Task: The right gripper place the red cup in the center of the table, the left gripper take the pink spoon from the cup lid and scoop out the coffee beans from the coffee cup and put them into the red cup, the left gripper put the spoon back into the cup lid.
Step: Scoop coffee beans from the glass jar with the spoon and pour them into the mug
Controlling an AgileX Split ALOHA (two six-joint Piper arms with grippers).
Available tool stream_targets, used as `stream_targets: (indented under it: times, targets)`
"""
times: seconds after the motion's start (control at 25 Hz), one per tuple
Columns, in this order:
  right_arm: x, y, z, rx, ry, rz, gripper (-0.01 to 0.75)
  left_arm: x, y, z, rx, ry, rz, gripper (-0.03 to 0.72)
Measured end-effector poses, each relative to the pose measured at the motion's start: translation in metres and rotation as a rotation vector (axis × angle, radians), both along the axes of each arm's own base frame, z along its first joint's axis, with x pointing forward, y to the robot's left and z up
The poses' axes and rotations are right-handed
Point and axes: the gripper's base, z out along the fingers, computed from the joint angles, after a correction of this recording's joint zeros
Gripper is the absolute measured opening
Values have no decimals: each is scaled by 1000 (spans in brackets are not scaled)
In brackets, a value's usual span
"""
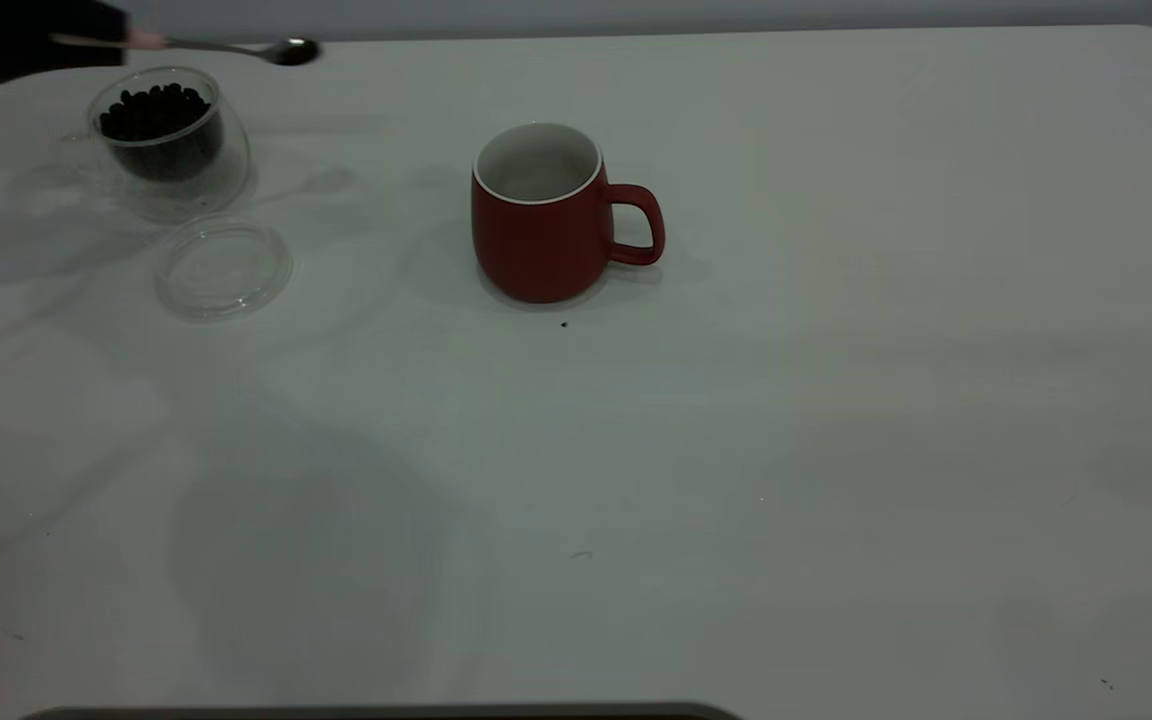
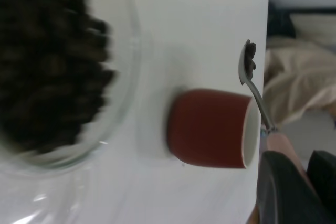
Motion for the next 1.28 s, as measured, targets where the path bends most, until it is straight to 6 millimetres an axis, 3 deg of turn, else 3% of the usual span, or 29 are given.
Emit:
stream_targets:
  times: [0.24, 0.52, 0.8, 1.08, 1.28]
  targets:
    - [0, 0, 0, 0, 0, 0, 535, 5, -51, 0, 0, -1, -112, 119]
    - [0, 0, 0, 0, 0, 0, 535, 4, -95, 0, 2, -11, -211, 119]
    - [0, 0, 0, 0, 0, 0, 535, 3, -107, -6, 1, -6, -241, 119]
    - [0, 0, 0, 0, 0, 0, 535, -2, -120, -31, -6, 20, -282, 119]
    - [0, 0, 0, 0, 0, 0, 535, -3, -123, -34, 7, -55, -328, 119]
